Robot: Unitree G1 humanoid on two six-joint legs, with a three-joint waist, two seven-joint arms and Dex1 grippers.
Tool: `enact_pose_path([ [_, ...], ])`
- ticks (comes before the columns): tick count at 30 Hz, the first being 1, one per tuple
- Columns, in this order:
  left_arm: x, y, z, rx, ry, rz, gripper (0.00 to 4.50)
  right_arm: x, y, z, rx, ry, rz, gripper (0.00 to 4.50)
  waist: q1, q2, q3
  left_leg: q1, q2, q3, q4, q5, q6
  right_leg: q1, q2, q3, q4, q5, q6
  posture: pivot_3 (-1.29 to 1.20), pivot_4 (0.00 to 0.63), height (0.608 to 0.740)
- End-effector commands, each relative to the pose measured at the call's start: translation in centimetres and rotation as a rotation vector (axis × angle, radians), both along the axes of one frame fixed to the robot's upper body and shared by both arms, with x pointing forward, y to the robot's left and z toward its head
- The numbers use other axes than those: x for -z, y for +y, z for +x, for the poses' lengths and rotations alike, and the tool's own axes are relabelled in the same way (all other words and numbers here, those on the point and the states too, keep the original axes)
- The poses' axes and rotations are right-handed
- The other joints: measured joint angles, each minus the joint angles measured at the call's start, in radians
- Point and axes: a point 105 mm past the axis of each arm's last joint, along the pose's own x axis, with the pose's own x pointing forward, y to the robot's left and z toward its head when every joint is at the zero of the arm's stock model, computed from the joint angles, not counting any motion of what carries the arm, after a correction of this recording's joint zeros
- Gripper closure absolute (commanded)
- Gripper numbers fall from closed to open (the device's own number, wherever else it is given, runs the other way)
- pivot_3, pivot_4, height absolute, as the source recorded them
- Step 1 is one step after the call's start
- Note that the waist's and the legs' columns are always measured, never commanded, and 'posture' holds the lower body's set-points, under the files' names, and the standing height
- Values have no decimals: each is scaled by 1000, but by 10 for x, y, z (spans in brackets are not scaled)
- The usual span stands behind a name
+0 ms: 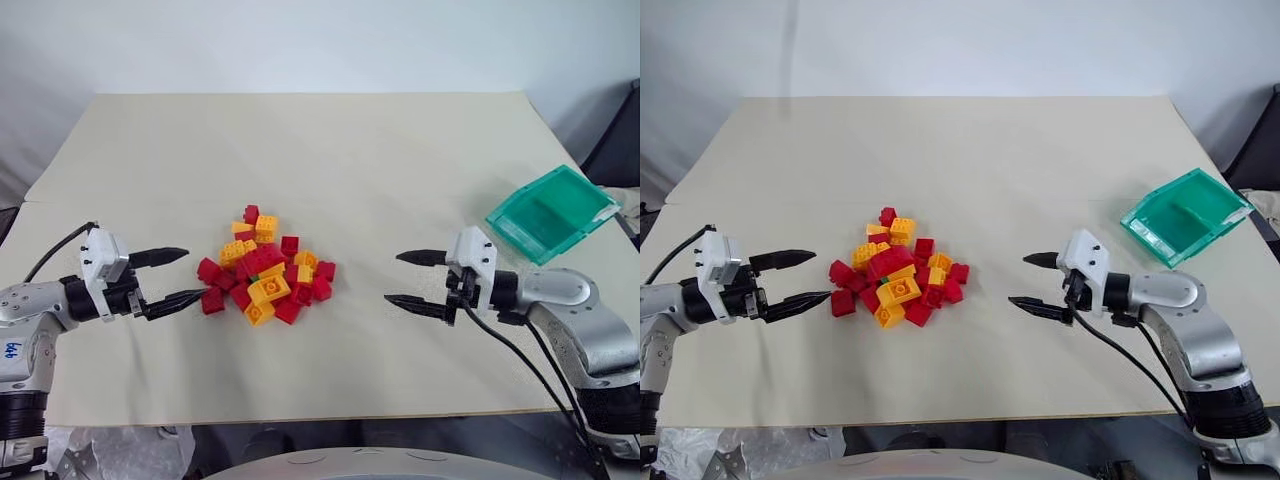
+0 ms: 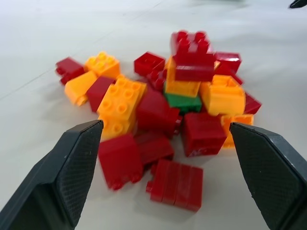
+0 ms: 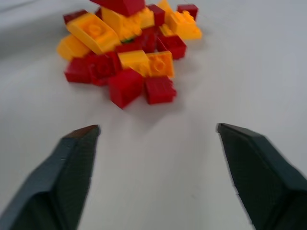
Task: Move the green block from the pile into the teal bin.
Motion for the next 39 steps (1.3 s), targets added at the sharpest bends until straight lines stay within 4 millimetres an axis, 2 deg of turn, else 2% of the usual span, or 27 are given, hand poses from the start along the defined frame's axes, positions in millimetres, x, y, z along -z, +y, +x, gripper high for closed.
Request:
enact_pose_path([
  [1,-16,1,-6,22,-94,-14,0,-9,23,-9,-24,47,26,562,0,0,0,0,0,0,0,0,0,0,0,0,0,0,0,0,150,740],
  [5,-18,1,-11,65,-102,-66,0,-7,54,-14,-75,121,38,562,1,0,0,0,0,-1,0,0,0,0,0,0,0,0,0,0,150,740],
  [7,-17,1,-13,87,-99,-74,0,-6,75,-21,-159,107,51,562,1,0,0,0,0,-1,0,0,0,0,-1,0,0,0,0,0,150,740],
  [10,-15,3,-16,88,-91,-69,0,0,95,-23,-206,113,43,562,0,0,0,0,0,-1,0,0,0,0,0,-1,-1,0,0,0,150,740],
  [20,-15,4,-19,67,-99,-74,0,-6,120,-24,-276,115,56,562,0,0,0,-2,-1,0,1,-2,2,-1,0,-2,-1,0,0,0,150,740],
  [25,-15,5,-19,52,-104,-72,0,-11,119,-22,-292,78,41,562,0,0,0,-2,-1,0,1,-2,2,-1,0,-2,-1,0,0,0,150,740],
  [28,-16,4,-18,47,-108,-74,0,-14,115,-20,-290,-2,34,562,1,0,0,-2,-1,0,1,-2,3,-1,0,-2,-1,0,0,0,150,740],
  [31,-11,2,-13,16,-75,-68,0,-13,104,-15,-274,-117,-2,562,2,0,0,-2,-2,0,1,-2,3,-1,0,-3,-1,0,0,0,150,740],
  [35,-3,-6,-9,5,-21,-52,0,-12,87,-2,-197,-127,10,562,2,-1,0,-2,-2,2,1,-2,4,-1,1,-4,-1,0,0,0,150,740],
  [36,-3,-9,-8,10,-23,-55,0,-19,82,-4,-198,-153,67,289,2,-1,0,-2,-2,3,2,-2,4,-1,2,-4,-1,0,0,0,150,740],
  [39,-4,-16,-4,31,-20,-68,0,-19,64,-13,-234,-126,72,289,4,-1,0,-2,-2,3,2,-2,4,-1,3,-4,-1,0,0,0,150,740],
])
